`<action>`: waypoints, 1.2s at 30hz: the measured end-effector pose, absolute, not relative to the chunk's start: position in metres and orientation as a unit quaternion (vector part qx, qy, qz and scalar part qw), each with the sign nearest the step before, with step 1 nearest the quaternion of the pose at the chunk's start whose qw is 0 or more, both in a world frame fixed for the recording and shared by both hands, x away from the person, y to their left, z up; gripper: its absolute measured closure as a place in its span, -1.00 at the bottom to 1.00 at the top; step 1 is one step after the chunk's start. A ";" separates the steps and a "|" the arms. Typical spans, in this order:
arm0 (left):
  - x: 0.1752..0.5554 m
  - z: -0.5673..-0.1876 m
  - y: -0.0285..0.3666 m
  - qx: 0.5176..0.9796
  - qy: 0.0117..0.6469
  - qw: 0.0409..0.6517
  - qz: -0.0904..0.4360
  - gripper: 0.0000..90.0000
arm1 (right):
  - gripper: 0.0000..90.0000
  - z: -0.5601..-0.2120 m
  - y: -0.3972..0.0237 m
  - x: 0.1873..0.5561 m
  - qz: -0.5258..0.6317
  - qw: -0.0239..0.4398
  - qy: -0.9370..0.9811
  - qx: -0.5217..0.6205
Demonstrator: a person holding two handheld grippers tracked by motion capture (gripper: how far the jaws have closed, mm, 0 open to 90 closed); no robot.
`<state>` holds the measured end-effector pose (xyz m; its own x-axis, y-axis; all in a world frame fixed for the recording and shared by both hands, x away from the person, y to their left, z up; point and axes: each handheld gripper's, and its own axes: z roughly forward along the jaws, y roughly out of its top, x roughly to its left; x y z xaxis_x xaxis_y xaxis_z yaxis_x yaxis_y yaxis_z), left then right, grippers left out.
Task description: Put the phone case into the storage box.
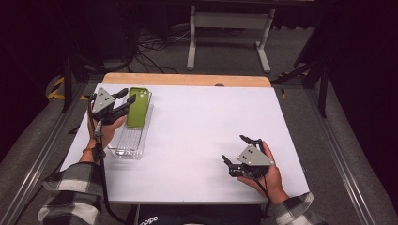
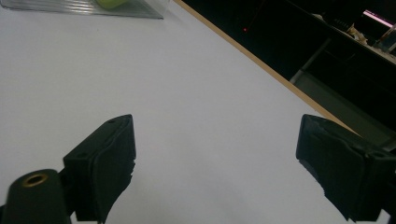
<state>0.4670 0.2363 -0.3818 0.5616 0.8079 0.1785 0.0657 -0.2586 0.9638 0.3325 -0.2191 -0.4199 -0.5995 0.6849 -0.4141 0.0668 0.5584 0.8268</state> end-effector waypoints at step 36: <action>0.437 -0.378 0.215 0.702 0.290 0.547 0.351 -0.15 | -0.72 -0.419 -0.219 0.329 0.409 0.384 0.794 0.234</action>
<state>0.4367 0.2146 -0.3780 0.5852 0.7919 0.1745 0.0237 -0.2319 0.9725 0.3293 -0.2192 -0.4186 -0.5960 0.6853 -0.4185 0.0573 0.5561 0.8291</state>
